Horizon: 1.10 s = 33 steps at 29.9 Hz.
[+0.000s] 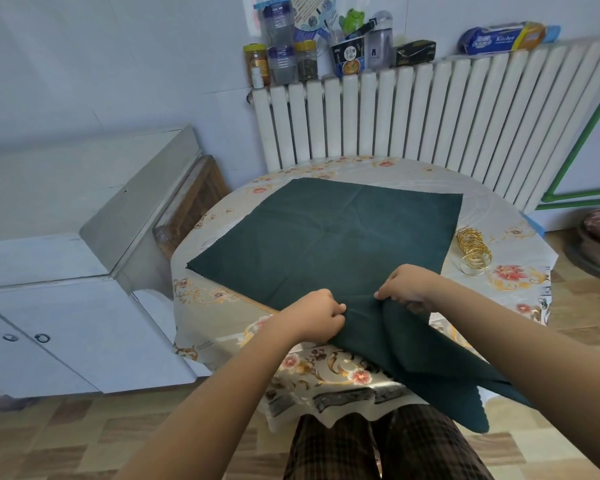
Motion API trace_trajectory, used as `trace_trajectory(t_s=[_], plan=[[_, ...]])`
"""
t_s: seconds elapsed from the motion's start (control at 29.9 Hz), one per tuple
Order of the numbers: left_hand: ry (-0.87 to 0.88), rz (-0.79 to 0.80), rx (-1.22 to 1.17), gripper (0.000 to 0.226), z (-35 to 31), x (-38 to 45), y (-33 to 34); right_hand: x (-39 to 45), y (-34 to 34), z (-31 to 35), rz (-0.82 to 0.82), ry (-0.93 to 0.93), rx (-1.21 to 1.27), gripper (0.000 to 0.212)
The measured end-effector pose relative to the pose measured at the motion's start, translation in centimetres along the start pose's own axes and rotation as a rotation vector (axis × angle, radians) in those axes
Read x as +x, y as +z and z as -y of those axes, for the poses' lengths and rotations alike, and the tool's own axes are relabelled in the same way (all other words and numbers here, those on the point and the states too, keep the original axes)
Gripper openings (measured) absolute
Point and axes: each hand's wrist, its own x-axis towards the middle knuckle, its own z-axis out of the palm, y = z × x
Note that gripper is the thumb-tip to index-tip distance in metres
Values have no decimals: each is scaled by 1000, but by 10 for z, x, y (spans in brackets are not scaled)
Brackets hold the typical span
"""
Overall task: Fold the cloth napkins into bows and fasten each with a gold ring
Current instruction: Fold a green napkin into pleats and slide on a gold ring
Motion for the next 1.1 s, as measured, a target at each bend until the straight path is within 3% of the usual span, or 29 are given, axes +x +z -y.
trace_trajectory(t_s=[0.1, 0.27, 0.4, 0.47, 0.63, 0.73, 0.87, 1.0, 1.1], plan=[[-73, 14, -234, 39, 8, 4, -5, -10, 2, 0, 162, 82, 401, 24], [-103, 63, -516, 50, 8, 0, -15, -22, 0, -7, 357, 74, 801, 38], [-114, 68, -479, 57, 1, 0, -19, -32, 5, -8, 397, -25, 800, 34], [-108, 74, -349, 60, -1, 1, -19, -34, 10, -7, 370, -55, 780, 31], [-88, 96, -161, 35, -3, -1, -19, -34, 11, -12, 350, -75, 793, 26], [-84, 113, -117, 20, 2, -3, -21, -33, 16, -15, 250, -158, 623, 20], [-80, 52, -157, 21, 3, -8, -20, -27, 32, -27, -50, -398, 99, 20], [-44, -165, 37, 22, -6, -7, 4, -30, 45, -43, -197, -623, -181, 17], [-45, -366, -33, 11, -5, -5, 23, -34, 58, -56, -282, -758, -426, 44]])
